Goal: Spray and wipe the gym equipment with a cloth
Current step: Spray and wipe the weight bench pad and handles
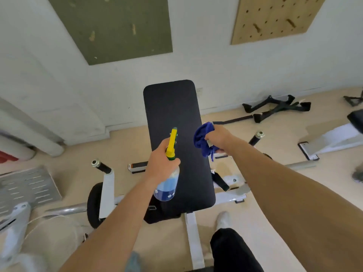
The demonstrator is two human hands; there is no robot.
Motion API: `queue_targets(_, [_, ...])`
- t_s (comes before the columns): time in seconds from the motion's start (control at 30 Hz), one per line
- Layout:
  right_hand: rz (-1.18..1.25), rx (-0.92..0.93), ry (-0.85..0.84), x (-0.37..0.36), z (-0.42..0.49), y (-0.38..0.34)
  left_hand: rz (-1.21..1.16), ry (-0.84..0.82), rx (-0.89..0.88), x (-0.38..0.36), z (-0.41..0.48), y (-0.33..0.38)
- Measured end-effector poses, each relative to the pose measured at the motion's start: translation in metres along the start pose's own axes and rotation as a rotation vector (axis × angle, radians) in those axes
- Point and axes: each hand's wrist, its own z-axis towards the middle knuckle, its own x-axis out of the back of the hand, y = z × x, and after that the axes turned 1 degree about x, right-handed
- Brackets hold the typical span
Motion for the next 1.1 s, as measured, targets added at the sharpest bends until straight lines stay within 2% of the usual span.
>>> queue_targets(0.2, [-0.039,0.046,-0.082,0.075,0.112,-0.042,0.009,0.076,0.124,-0.034,0.086,0.052])
queue_targets(0.37, [0.184,-0.074,-0.097,0.094,0.158,-0.052,0.002,0.152,0.24,-0.043,0.117,0.063])
queue_targets(0.53, [0.176,-0.167,-0.162,0.091,0.174,-0.056,-0.014,0.202,0.321,-0.039,0.137,0.058])
queue_targets(0.83, [0.246,-0.252,-0.077,0.083,0.187,-0.064,0.04,0.084,0.291,-0.017,0.171,0.049])
queue_targets(1.1, [0.275,-0.297,0.1,0.059,0.215,-0.086,0.04,-0.034,0.233,0.015,0.232,0.01])
